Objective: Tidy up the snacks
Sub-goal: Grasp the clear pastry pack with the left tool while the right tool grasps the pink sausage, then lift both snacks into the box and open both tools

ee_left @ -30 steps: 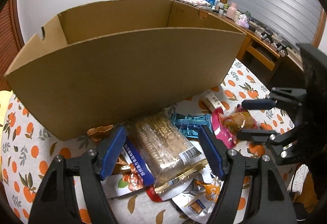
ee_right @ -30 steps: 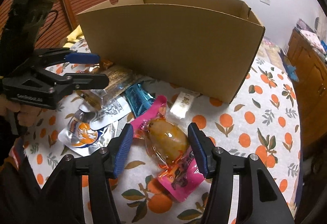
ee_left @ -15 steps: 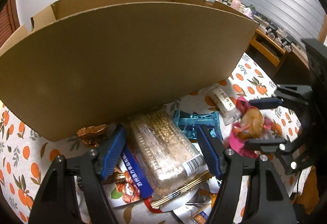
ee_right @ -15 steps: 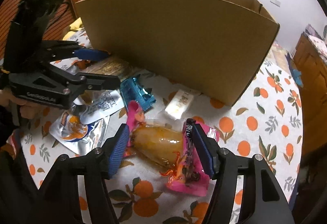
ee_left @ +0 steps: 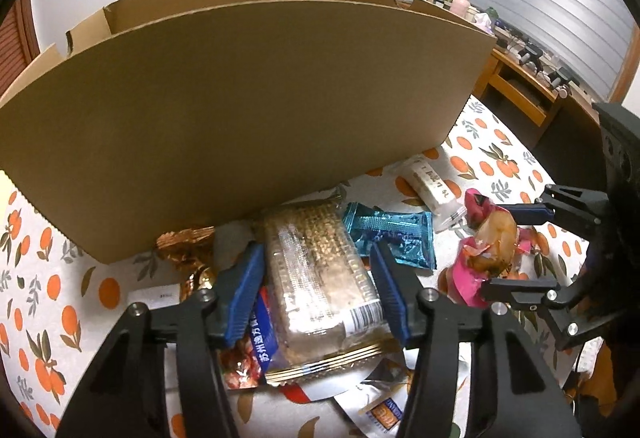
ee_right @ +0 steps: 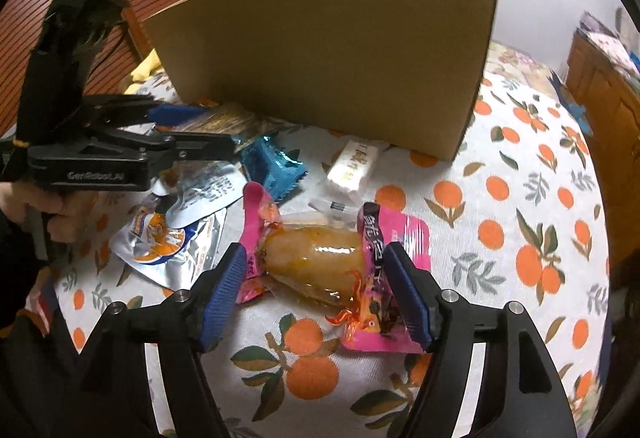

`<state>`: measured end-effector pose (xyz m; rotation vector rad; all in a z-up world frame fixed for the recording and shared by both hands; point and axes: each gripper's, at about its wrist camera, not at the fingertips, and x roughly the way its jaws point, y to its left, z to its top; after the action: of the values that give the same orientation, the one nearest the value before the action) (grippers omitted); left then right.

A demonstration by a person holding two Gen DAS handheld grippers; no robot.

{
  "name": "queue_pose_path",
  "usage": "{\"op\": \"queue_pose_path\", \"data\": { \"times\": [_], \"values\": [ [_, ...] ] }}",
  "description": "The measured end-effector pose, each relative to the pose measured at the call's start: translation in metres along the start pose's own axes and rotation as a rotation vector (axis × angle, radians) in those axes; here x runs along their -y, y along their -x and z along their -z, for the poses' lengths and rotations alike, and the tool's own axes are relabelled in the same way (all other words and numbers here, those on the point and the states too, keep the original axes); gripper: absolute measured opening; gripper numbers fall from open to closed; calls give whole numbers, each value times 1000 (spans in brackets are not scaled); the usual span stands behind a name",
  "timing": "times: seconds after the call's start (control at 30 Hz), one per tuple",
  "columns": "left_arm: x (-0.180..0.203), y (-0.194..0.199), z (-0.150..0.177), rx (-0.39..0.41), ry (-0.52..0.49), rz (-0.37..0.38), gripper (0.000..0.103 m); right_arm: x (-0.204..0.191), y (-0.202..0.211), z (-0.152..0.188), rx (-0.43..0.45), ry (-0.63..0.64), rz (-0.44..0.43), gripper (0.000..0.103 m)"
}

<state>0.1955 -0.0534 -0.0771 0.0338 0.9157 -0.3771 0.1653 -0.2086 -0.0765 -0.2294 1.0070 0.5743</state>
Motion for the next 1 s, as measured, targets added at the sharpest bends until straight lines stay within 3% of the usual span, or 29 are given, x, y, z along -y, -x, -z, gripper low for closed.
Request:
{"op": "queue_pose_path", "data": {
  "times": [0.13, 0.2, 0.27, 0.37, 0.6, 1.0],
  "values": [
    [-2, -5, 0, -14, 9, 8, 60, 0, 2, 5, 15, -25, 16, 77],
    [-1, -7, 1, -19, 3, 3, 57, -2, 2, 7, 25, -34, 21, 77],
    [1, -7, 3, -22, -9, -10, 46, -1, 2, 9, 36, -41, 22, 77],
    [2, -2, 6, -15, -15, 0, 44, -2, 3, 12, 48, -48, 27, 75],
    [2, 13, 10, 16, -11, 4, 44, -1, 9, 16, 58, -58, 23, 66],
    [14, 34, 11, 66, -30, 11, 44, -7, 15, 23, 81, -81, 40, 64]
  ]
}}
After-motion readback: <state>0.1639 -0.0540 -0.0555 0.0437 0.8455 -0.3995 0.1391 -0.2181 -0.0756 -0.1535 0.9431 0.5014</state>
